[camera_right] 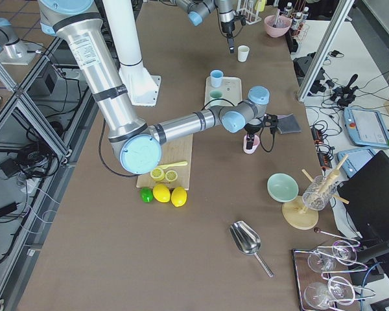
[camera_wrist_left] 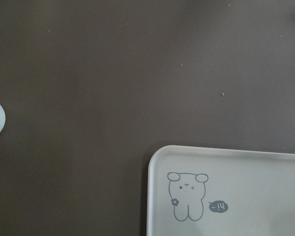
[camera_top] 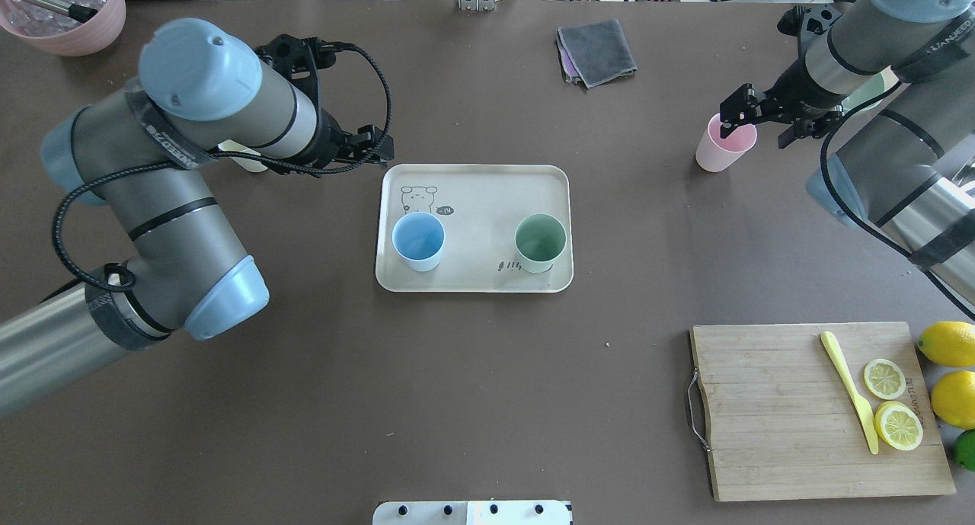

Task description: Place all cups on tray

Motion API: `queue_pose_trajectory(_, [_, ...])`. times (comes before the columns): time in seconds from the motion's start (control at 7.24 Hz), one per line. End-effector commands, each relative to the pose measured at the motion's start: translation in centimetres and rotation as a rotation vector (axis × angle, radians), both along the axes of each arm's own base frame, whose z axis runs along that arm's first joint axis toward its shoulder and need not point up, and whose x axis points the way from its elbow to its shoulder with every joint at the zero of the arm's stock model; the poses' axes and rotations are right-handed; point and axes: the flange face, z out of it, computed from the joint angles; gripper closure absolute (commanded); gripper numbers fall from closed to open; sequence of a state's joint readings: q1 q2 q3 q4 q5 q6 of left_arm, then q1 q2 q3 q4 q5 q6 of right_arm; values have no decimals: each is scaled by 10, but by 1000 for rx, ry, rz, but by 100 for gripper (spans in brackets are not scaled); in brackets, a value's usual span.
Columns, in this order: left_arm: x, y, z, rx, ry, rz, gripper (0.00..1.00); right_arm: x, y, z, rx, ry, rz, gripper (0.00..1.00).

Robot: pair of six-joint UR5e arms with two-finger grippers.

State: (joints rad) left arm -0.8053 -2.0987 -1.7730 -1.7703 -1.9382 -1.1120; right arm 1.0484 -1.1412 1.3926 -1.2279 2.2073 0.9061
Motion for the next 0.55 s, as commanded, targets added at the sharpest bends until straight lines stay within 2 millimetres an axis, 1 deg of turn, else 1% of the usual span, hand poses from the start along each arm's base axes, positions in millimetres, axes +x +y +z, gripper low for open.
queue_pose_trajectory(0.0, [-46, -11, 37, 28, -57, -3, 2, -4, -9, 25, 9, 11, 14, 19])
queue_pose_trajectory(0.14, [-59, -11, 52, 40, -80, 2, 2, -7, -8, 31, 0, 16, 9, 39])
queue_pose_trajectory(0.28, [-79, -7, 77, 42, -112, 15, 2, -9, -6, 31, -5, 12, 5, 60])
queue_pose_trajectory(0.41, [-97, -9, 105, 47, -154, 36, 2, -14, -3, 26, 1, 2, -5, 100])
